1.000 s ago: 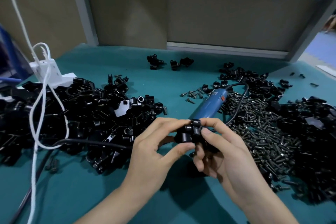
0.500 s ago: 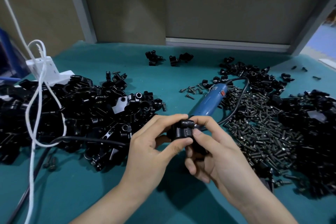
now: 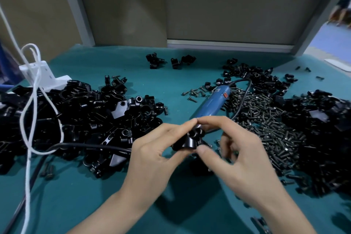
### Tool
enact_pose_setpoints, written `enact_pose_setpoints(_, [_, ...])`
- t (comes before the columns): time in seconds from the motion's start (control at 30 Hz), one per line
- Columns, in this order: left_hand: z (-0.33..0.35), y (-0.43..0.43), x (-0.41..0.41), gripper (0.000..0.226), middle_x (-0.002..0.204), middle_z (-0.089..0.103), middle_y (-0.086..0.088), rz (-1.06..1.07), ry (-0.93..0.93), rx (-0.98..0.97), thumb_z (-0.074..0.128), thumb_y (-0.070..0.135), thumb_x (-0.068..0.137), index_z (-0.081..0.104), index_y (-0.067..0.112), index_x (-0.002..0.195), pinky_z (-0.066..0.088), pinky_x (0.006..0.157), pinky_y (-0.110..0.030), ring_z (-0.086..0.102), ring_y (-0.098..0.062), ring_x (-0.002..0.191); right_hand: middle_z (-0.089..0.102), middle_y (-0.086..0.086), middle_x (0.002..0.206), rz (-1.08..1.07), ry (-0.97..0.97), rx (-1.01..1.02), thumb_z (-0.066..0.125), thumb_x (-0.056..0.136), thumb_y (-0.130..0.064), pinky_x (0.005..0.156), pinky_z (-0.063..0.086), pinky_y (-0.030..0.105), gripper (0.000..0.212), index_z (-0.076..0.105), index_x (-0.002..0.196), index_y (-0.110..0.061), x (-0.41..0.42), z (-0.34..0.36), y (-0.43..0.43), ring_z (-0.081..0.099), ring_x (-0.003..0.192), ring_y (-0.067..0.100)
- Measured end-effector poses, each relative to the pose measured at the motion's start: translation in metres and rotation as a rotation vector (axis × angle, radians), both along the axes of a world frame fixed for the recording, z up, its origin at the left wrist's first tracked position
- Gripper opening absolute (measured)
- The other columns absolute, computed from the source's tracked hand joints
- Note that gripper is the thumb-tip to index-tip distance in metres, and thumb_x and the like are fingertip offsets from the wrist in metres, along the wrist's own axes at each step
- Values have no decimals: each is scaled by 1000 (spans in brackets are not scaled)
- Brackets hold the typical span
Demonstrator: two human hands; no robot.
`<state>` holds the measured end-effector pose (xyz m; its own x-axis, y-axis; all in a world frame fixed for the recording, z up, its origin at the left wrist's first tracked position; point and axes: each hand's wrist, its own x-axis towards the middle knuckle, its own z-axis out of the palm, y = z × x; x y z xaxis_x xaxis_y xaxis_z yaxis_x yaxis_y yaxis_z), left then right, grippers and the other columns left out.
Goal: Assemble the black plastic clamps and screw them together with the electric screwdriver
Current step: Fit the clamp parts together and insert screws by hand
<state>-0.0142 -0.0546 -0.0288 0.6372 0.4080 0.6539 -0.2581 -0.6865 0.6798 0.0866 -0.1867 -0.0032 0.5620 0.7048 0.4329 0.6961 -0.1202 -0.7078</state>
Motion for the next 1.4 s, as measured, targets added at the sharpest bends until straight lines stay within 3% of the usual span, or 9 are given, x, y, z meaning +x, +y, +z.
enact_pose_setpoints(0.1, [0,-9,-2,54,99,68,3,-22,15,137,74,10,72,60,12,124,48,82,-13,63,-2,88,56,-27,89,-14,-60,58,70,71,-49,54,35,5,38,59,107,-39,-11,-6,-15,49,55,8])
enact_pose_setpoints(0.23, [-2,-24,-2,49,98,68,7,-119,113,198,71,29,78,63,13,123,45,83,-8,59,4,86,59,-15,91,-22,99,134,73,73,-44,56,52,20,28,67,99,-36,-14,-21,-35,59,67,11])
enact_pose_setpoints(0.33, [-7,-32,-2,50,93,67,17,-191,209,61,72,34,74,66,19,121,46,78,-9,60,6,82,64,-11,90,-37,284,104,74,66,-45,63,59,33,33,68,98,-37,-12,-30,-50,64,75,14])
enact_pose_setpoints(0.47, [-14,-36,0,39,88,70,23,-192,306,-219,85,28,63,75,38,99,46,71,-5,64,5,84,69,-5,89,-72,439,121,77,62,-44,70,59,48,33,70,93,-36,-13,-37,-58,68,77,19])
enact_pose_setpoints(0.6, [-15,-34,1,50,91,72,20,-287,414,-384,83,9,66,71,48,94,45,66,-3,65,6,82,71,-6,90,-101,488,128,77,61,-42,77,59,42,33,70,93,-35,-12,-37,-59,69,80,14])
enact_pose_setpoints(0.8, [-13,-38,1,38,89,75,11,-345,403,-487,78,31,57,73,42,93,51,74,-10,71,-6,84,73,-4,89,-90,584,114,79,64,-24,77,55,25,31,70,92,-34,-9,-38,-64,69,81,10])
enact_pose_setpoints(0.93, [-14,-37,0,42,88,73,18,-270,370,-329,85,35,59,70,43,97,52,78,-14,69,-3,84,73,-2,90,-44,627,101,86,63,-21,80,54,25,35,71,92,-33,-9,-36,-66,69,85,12])
enact_pose_setpoints(1.03, [-14,-37,-1,44,89,70,24,-220,335,-278,86,36,59,68,47,98,52,73,-11,67,0,84,73,0,89,-23,663,127,79,59,-21,77,53,21,35,71,92,-28,-8,-34,-67,69,82,12])
enact_pose_setpoints(1.4, [-20,-34,0,32,90,75,5,-423,425,-599,80,24,60,75,32,90,52,76,-14,71,-8,84,73,4,86,-31,684,106,80,53,-22,73,52,17,35,74,88,-28,-7,-34,-69,68,78,10])
